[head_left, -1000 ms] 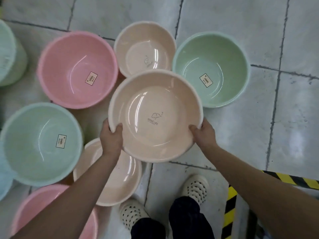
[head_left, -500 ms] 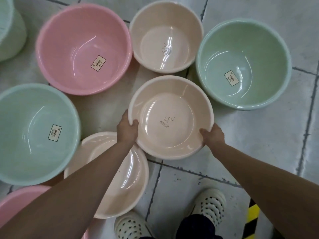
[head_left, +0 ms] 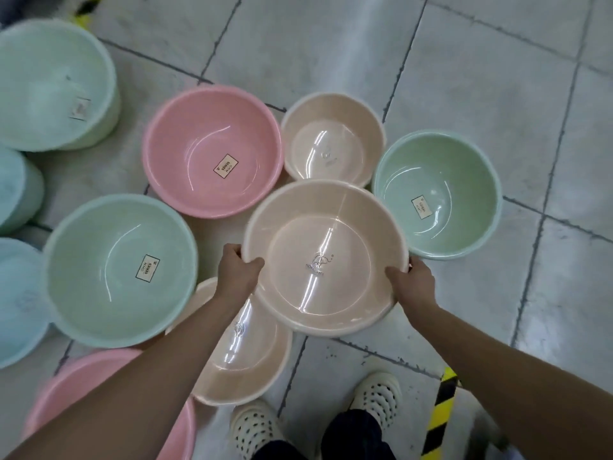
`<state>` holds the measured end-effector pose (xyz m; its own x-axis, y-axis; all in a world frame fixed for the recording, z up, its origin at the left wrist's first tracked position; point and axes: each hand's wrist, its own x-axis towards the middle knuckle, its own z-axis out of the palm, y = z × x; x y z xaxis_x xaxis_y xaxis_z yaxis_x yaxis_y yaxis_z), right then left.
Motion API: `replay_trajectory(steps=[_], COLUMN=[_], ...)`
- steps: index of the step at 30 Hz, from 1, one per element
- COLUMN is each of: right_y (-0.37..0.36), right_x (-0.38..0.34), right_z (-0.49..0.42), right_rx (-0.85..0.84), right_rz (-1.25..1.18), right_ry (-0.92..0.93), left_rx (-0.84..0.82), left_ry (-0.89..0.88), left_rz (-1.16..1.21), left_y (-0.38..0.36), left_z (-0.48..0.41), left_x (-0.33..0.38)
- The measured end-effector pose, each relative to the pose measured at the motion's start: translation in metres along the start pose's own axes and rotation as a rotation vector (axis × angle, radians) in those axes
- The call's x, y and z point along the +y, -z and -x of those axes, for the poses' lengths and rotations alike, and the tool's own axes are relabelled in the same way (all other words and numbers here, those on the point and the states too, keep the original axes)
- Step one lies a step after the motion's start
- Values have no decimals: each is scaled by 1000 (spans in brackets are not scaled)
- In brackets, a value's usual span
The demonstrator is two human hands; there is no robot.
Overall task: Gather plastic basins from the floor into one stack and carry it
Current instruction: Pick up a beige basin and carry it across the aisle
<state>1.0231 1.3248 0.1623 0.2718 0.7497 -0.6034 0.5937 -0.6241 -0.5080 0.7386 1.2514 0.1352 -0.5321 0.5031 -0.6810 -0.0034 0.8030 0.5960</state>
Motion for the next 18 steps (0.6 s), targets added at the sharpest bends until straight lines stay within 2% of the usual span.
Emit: replay_trajectory(steps=[5, 10, 15, 18], right_y=[65, 111, 98, 72], right_x=[-101, -191, -246, -258], right_z=[27, -9, -101, -159], right_rx=[3, 30, -32, -84], right_rz=[85, 144, 160, 137], right_ry=[133, 247, 168, 110], left_rx=[-3, 49, 134, 129], left_ry=[-34, -128, -79, 41], left_rz=[-13, -126, -101, -55], left_y=[48, 52, 16, -15], left_z=[45, 42, -14, -63], left_x=[83, 168, 222, 228])
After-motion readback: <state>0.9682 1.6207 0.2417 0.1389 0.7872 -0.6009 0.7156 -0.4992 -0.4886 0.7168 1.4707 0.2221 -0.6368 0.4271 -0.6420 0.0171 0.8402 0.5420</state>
